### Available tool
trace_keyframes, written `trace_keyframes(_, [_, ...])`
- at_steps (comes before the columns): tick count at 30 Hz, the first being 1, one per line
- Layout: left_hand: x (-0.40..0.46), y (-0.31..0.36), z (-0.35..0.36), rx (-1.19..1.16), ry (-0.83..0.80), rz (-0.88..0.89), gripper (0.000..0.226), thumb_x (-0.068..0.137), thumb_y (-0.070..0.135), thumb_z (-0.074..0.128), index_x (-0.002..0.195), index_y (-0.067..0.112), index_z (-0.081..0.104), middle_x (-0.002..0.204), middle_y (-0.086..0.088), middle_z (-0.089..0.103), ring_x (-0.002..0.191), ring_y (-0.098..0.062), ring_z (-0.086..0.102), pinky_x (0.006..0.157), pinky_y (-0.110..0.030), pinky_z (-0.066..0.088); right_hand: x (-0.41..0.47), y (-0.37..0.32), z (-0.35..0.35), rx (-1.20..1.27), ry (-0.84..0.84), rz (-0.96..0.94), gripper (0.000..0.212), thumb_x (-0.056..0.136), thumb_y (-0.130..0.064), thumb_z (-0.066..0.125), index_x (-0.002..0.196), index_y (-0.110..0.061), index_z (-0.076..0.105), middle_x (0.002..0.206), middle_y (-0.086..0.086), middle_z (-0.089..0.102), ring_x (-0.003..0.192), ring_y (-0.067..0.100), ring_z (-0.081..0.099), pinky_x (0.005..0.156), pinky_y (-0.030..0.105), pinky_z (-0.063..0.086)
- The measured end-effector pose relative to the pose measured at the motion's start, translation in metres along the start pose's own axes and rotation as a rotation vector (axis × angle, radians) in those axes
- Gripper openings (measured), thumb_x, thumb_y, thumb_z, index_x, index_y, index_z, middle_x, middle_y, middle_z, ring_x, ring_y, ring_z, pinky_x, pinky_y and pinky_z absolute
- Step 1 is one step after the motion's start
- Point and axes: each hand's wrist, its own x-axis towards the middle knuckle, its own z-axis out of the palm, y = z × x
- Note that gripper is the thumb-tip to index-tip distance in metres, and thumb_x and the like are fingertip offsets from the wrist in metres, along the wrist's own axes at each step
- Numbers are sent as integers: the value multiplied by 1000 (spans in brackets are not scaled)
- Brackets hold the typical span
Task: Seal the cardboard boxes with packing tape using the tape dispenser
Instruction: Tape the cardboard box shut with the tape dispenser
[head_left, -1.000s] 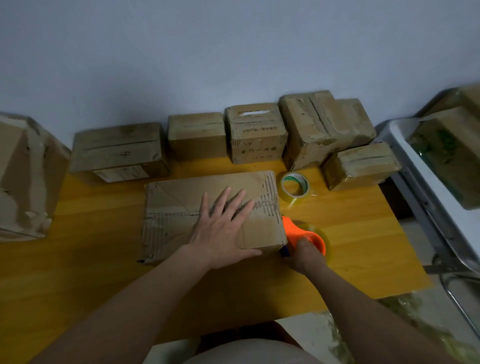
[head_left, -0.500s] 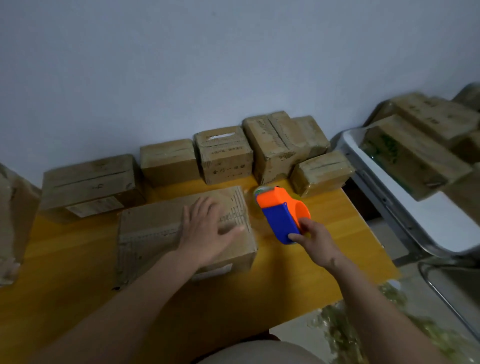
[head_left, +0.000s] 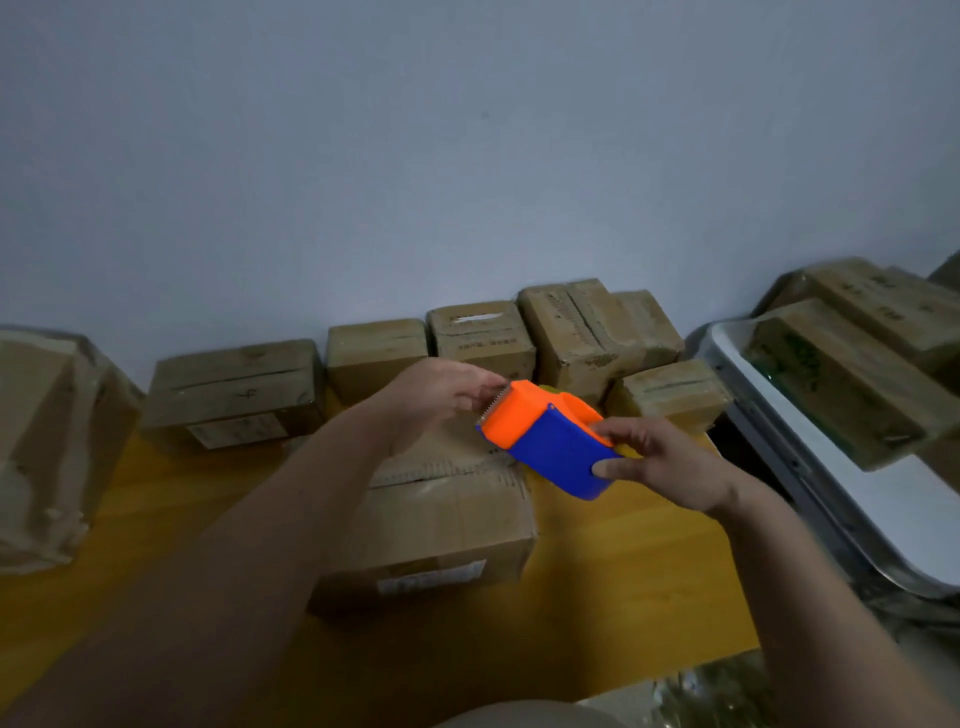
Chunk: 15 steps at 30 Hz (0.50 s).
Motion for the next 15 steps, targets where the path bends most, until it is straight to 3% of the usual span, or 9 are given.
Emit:
trace_keyframes(4, [-10,-14,-12,-178,6,-46,19,96,15,55,109,13,68,118,-14,68,111,-26,64,99,-40,50,9,-22,-3,111,-68,23,23,88,-5,65,110,-7,66,105,8,71,98,19,66,88,32,53])
trace_keyframes(7, [-18,-20,-21,-300,78,-84,27,93,4,56,119,-3,62,117,-24,65,99,-28,66,88,-35,54,17,-41,3,219,-13,82,17,74,-19,62,89,-10,65,78,-3,68,72,6,62,69,24,45])
trace_keyframes(9, [-23,-23,-26,-357,101,-93,29,87,5,61,115,-5,63,111,-24,67,90,-23,68,82,-31,57,27,-52,11,230,-2,96,20,73,-29,65,80,-12,60,68,-8,63,61,3,56,62,22,39])
trace_keyframes(11, [-28,-26,-29,-393,152,-106,24,87,6,61,109,-4,65,101,-20,70,82,-19,70,75,-28,59,38,-63,23,211,-42,115,38,75,-43,76,84,-10,60,69,-5,66,61,5,60,60,20,44])
trace_keyframes(15, [-40,-39,-42,-407,291,-138,19,92,8,60,106,-3,68,87,-11,72,73,-11,69,64,-22,58,56,-77,43,221,-154,142,43,75,-46,65,93,-7,64,75,0,70,65,11,65,61,21,50])
